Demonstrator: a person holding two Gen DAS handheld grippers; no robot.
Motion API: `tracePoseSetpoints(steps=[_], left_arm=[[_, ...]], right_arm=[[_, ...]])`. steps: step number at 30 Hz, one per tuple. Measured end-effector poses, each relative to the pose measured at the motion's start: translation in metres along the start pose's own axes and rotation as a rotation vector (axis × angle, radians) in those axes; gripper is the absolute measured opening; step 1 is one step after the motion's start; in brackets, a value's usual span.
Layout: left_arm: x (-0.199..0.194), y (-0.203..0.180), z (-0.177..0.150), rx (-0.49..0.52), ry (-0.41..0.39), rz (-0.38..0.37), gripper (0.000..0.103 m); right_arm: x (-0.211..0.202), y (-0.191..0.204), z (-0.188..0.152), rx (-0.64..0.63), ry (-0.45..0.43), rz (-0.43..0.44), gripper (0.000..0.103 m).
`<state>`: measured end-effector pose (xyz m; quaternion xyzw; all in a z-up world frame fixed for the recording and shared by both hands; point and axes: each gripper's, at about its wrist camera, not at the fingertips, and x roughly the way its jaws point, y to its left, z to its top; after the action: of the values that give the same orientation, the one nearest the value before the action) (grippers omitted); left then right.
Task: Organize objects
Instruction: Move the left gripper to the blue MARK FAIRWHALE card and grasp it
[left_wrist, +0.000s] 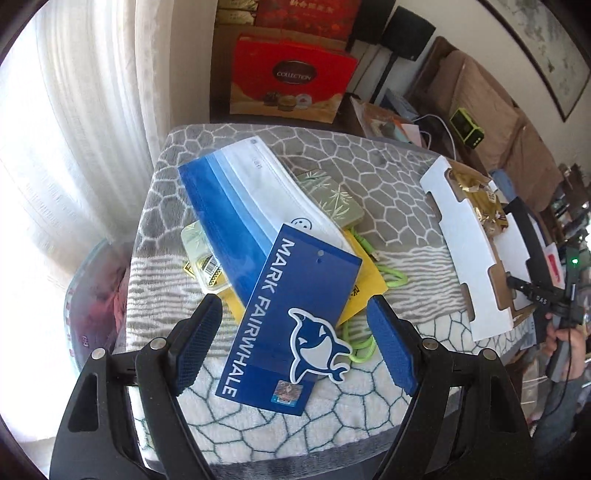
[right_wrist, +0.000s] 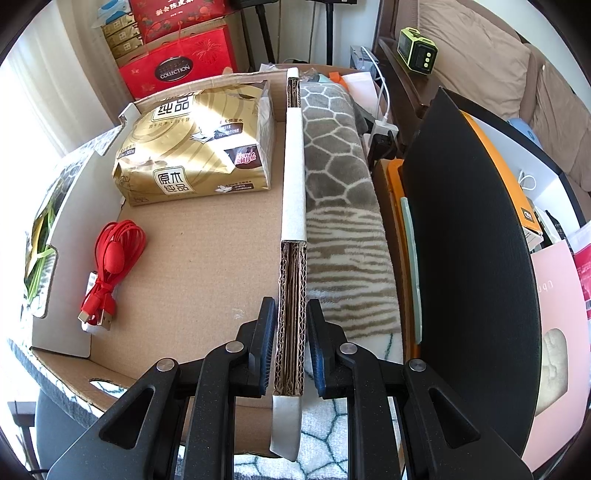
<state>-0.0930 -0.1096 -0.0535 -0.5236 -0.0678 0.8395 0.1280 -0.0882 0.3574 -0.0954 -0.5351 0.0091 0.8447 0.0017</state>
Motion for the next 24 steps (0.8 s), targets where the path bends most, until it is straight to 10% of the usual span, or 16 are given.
tracePoseSetpoints(steps=[16,24], left_arm=[[0.045,0.053,0.001,-0.051,0.151,-0.263,0.078],[0.046,0.051,-0.003,-0.035,0.161,-0.257,0.077]], right_arm=[[-0.001,-0.002,-0.003,0.002,0.007,-0.015,0.017],[-0.038,0.011,-0.007,-0.062,-0.066,-0.106,0.022]])
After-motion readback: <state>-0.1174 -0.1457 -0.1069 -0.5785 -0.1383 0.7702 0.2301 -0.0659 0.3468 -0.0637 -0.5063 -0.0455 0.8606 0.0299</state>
